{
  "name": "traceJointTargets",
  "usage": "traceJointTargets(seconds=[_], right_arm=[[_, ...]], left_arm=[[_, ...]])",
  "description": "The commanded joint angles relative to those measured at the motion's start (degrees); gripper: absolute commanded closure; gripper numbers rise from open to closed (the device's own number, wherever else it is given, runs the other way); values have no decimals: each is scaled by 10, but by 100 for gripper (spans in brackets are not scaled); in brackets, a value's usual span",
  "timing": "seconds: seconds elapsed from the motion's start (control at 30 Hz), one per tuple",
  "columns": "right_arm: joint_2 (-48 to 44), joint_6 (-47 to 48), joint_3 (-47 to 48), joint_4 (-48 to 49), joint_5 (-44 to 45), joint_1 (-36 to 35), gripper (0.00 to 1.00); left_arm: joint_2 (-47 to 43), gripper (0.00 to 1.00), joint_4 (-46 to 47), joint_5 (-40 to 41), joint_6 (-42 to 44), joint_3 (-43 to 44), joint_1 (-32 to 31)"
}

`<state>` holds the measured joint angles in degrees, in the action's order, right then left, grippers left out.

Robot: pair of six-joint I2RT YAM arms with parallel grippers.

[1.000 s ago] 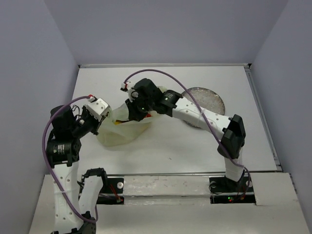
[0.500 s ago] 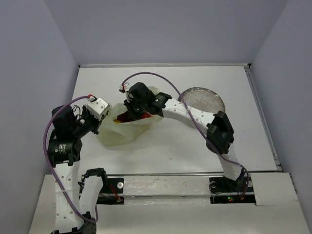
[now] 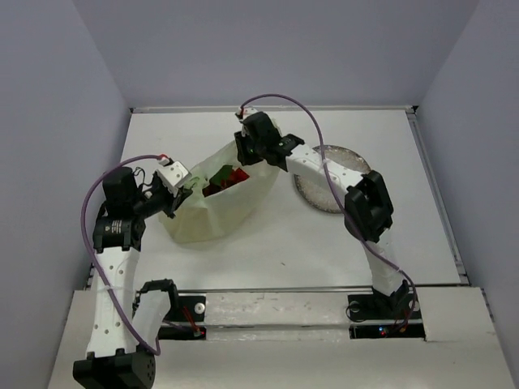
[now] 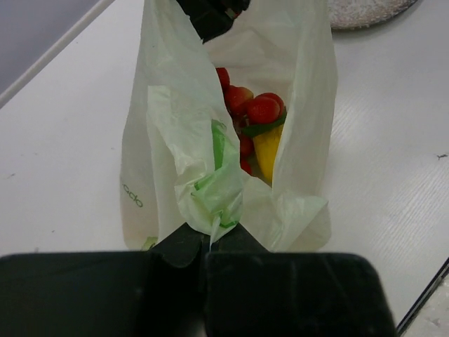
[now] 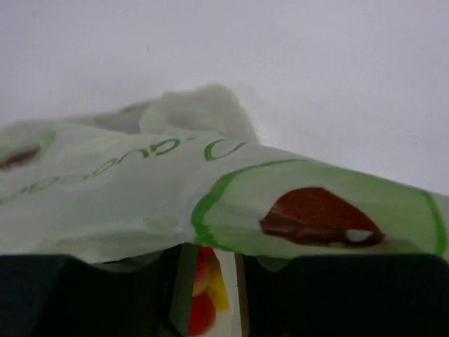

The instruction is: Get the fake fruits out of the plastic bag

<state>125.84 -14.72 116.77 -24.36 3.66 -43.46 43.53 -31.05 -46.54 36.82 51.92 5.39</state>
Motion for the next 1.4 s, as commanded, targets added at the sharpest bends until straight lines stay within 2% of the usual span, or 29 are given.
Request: traceJointTargets(seconds=[0.0,0.1,0.27,0.33,0.43,0.47,0.53,0.73,0.87,0.97,1.17,1.37], right_arm=[[-101,52,-120,49,-110,-10,63],[-180,88,-227,74,-181,-25,52],[-250,97,-356,82,-199,-64,41],[-266,91,-406,82,-194,-80,40],[-278,87,-436,78,-138,-111,37],[-285,87,-444,77,-123,-118,31],[-290,94,-444,77,-84,-136,27],[-282,115,-441,76,-9,-146,27],[-274,100,-385,89,20,-132,20],[-235,104,-317,92,63,-132,14],[-135,134,-244,119,53,-127,11],[-90,165,-204,139,28,-116,11]], left_arm=[[7,100,42,-50,-23,-13,-12],[18,100,35,-57,-33,-12,-13],[24,100,17,-31,-37,-6,-13],[21,100,-1,-19,-24,2,-14],[19,100,-23,-2,-15,4,-14],[14,100,-24,-2,-16,3,-14],[10,100,-24,-4,-16,-2,-16],[12,100,-19,0,-22,-2,-16],[13,99,-23,0,-20,-1,-17],[15,99,-21,0,-20,-2,-18],[15,99,-17,5,-32,5,-18],[14,99,-9,23,-46,9,-18]])
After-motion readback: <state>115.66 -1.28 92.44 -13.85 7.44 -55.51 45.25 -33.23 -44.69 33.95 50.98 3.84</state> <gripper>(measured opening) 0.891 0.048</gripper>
